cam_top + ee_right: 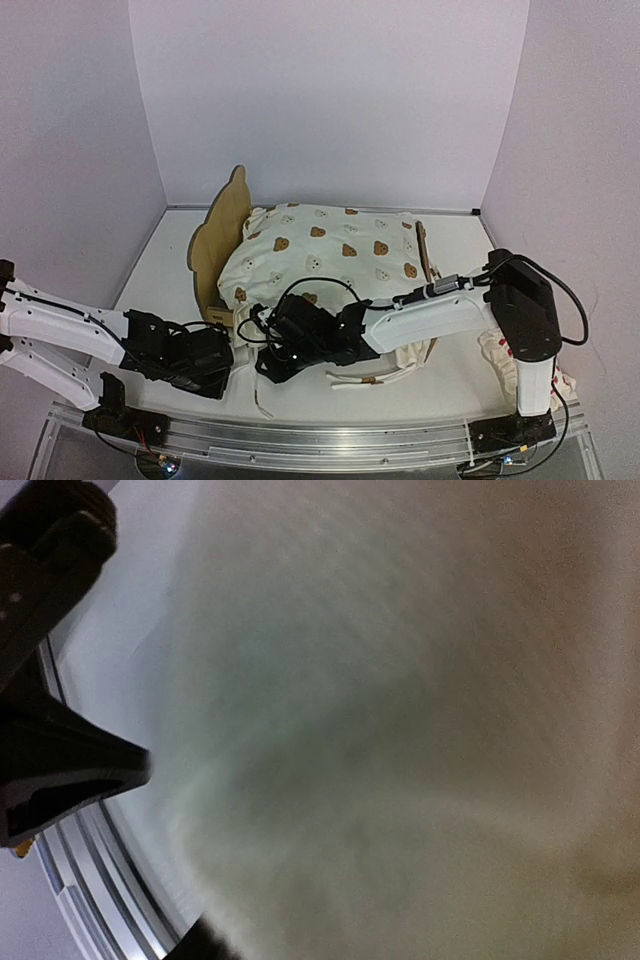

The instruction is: Set up the pet bed

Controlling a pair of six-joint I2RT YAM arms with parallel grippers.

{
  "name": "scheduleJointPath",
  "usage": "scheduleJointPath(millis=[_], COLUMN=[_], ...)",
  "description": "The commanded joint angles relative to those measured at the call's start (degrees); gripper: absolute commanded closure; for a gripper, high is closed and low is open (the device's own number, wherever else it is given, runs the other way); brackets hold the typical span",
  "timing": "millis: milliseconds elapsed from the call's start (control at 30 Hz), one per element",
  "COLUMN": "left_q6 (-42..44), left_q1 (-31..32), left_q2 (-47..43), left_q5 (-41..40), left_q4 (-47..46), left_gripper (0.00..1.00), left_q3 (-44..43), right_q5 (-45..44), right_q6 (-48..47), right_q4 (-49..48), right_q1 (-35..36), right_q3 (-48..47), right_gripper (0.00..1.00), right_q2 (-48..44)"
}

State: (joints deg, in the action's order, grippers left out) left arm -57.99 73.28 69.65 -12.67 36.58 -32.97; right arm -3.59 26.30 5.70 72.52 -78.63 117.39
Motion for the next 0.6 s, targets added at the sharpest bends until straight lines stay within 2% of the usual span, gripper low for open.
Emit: scheduleJointPath(millis=[0, 333, 567], left_q6=[0.98, 1.47, 1.89], left_q1=[-0.05, -0.03, 0.01], left_q2=[-1.70, -3.75, -4.28], left_q5=[-0.95, -0.52, -0.51], left_q4=[1.04, 1.17, 1.08], left_gripper=[1.00, 1.00, 1.00], left_q3=[-0.96, 0.32, 0.67], right_q5=[-3.55, -15.96, -16.91], right_q6=[0.87, -0.38, -1.90], right_q4=[-12.37, -29.29, -36.37], right_q1=[0.52, 0.70, 0.67], right_q3=[-0.07, 4.42, 4.67], right_gripper=[0.58, 0.58, 0.57], right_q2=[3.54, 8.55, 11.23])
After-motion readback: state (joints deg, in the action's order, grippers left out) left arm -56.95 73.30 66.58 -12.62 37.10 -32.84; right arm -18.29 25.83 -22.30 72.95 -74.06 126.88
